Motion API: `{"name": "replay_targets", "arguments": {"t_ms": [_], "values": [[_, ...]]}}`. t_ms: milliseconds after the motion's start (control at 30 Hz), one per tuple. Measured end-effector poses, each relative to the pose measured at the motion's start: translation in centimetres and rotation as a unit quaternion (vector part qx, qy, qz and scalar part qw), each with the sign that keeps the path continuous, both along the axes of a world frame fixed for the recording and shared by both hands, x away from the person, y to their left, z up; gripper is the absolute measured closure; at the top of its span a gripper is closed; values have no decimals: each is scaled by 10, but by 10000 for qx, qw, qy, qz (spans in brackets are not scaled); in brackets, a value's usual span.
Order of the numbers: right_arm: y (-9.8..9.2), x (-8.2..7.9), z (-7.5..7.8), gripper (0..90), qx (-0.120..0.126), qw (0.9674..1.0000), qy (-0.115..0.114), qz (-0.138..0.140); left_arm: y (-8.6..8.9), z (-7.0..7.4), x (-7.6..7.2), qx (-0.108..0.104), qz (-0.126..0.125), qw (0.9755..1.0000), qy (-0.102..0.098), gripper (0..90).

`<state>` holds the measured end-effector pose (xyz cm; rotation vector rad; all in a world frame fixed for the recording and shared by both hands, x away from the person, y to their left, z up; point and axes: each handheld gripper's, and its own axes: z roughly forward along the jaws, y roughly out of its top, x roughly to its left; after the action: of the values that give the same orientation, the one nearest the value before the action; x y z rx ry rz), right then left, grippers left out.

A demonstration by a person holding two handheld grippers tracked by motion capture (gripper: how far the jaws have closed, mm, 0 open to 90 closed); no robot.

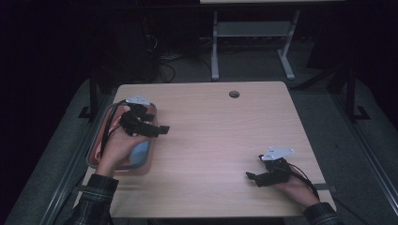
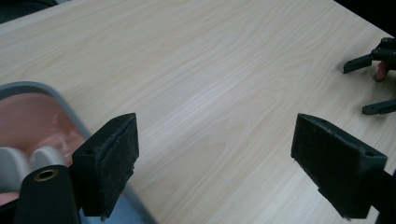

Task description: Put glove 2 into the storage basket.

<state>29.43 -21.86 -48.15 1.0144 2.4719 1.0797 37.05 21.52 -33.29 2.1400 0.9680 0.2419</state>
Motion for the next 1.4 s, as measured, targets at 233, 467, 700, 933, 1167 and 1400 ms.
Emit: {"name": "replay_targets", "arguments": {"t_ms": [233,467,700,933,1167,1400], "values": [[0,0,0,127,-2,10000,0,12,-22,-21,-12,-43,-182,9998,-19,146],[0,-1,0,127,-2,10000,0,5,-39,-35,-23,-77,-358,9993,-48,146],[0,-1,0,127,-1,10000,3,3,-57,-51,-36,88,-547,9984,-122,146],[0,-1,0,126,-4,10000,3,4,-72,-72,-48,157,-698,9973,-143,146],[0,-1,0,126,-2,10000,-1,16,-79,-89,-54,200,-769,9968,-110,146],[0,-1,0,126,-1,10000,-4,14,-90,-111,-60,281,-824,9962,-65,146]]}}
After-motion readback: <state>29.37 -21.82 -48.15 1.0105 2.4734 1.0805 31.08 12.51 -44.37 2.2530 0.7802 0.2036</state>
